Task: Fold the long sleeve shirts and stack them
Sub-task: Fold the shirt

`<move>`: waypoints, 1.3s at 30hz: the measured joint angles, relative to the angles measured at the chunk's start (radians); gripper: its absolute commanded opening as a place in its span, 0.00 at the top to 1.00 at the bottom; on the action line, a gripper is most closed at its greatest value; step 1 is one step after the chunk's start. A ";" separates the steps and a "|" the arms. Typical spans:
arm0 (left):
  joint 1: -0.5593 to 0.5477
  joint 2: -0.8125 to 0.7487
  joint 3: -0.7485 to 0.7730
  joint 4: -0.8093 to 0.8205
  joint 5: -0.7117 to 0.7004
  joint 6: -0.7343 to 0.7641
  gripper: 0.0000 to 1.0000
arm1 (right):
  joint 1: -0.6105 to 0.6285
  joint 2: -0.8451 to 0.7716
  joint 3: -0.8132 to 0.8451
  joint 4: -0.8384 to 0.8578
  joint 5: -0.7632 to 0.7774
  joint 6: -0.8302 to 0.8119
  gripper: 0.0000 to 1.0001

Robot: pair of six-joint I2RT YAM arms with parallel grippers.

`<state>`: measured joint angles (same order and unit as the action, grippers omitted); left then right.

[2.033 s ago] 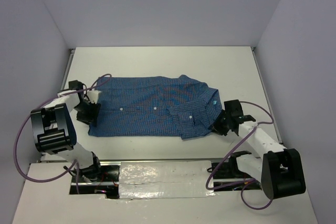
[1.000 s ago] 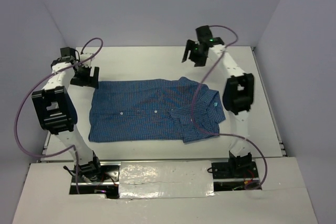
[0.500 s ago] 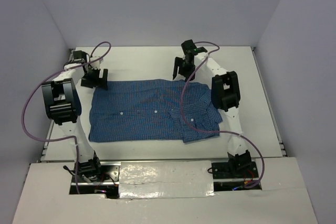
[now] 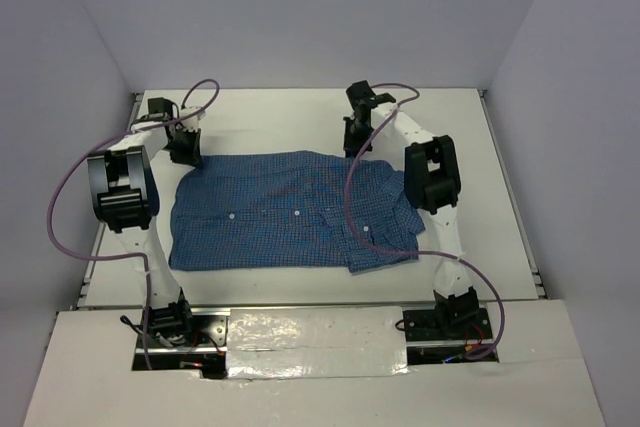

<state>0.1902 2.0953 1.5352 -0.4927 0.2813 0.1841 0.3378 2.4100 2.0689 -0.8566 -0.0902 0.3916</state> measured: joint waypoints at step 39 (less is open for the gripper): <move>-0.019 -0.181 -0.222 -0.052 0.074 0.310 1.00 | 0.455 -1.161 -1.206 0.504 0.166 -0.162 0.18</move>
<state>0.1711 1.9144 1.3128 -0.5446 0.3557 0.4942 0.7933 1.2491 0.8627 -0.3531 0.0753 0.2295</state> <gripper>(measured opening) 0.032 0.753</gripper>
